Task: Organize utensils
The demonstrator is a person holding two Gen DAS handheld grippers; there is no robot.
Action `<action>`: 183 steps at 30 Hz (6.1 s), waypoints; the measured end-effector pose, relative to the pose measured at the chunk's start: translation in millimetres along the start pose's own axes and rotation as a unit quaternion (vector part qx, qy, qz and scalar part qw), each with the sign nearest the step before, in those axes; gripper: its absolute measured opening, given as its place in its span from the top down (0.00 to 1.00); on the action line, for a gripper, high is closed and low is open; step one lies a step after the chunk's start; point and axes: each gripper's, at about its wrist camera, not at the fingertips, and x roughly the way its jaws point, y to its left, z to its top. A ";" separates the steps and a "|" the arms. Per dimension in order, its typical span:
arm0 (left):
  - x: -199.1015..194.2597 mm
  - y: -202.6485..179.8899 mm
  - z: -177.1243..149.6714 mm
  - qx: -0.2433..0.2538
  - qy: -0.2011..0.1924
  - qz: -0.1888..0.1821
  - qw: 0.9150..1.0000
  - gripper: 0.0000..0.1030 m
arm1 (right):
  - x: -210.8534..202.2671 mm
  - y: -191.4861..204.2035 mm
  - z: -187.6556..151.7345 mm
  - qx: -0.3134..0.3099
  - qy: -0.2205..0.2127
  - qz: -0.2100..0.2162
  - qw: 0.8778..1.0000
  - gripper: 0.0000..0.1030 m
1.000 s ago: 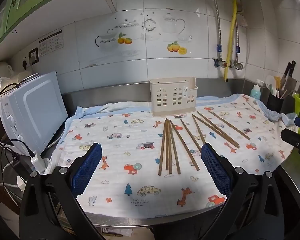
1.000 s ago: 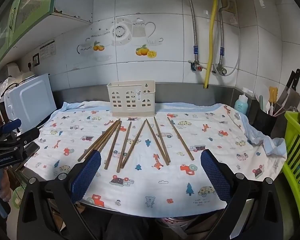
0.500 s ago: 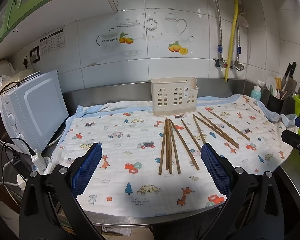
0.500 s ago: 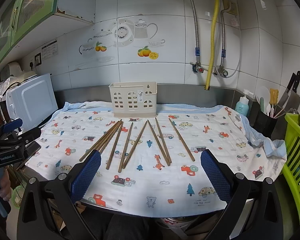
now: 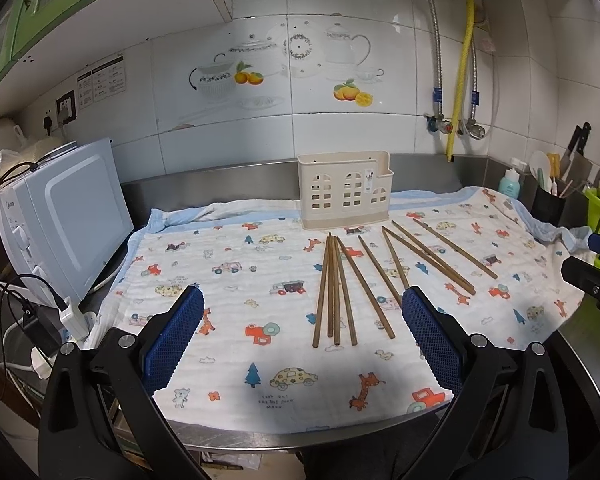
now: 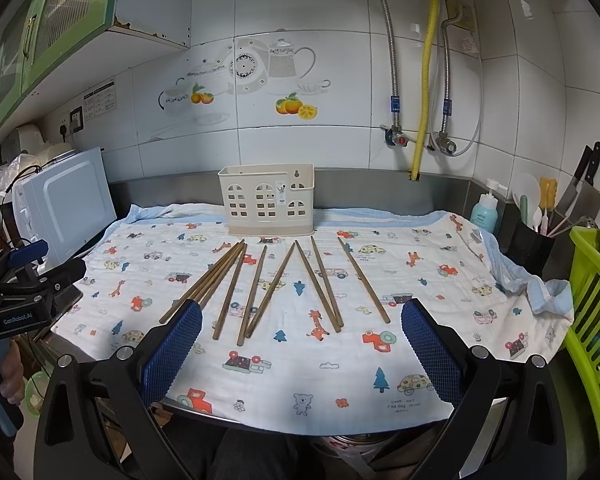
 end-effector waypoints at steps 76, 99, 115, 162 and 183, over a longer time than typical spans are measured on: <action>44.3 -8.3 6.9 0.007 0.042 -0.003 0.999 0.05 | 38.7 -5.0 -0.1 0.006 0.028 0.010 1.000 0.06; 108.6 0.4 6.3 -0.011 0.098 0.002 0.995 0.05 | 89.1 -22.8 2.9 0.001 0.050 0.023 0.998 0.06; 149.8 1.2 -8.8 -0.011 0.133 -0.011 0.991 0.06 | 129.2 -56.8 -9.6 0.001 0.075 0.024 0.997 0.07; 234.3 -2.1 -30.7 -0.022 0.212 -0.055 0.976 0.87 | 232.0 -110.2 -20.0 0.022 0.176 0.024 0.984 0.79; 236.5 -3.6 -30.3 -0.028 0.211 -0.051 0.976 0.89 | 238.6 -102.0 -23.5 -0.006 0.185 0.006 0.983 0.94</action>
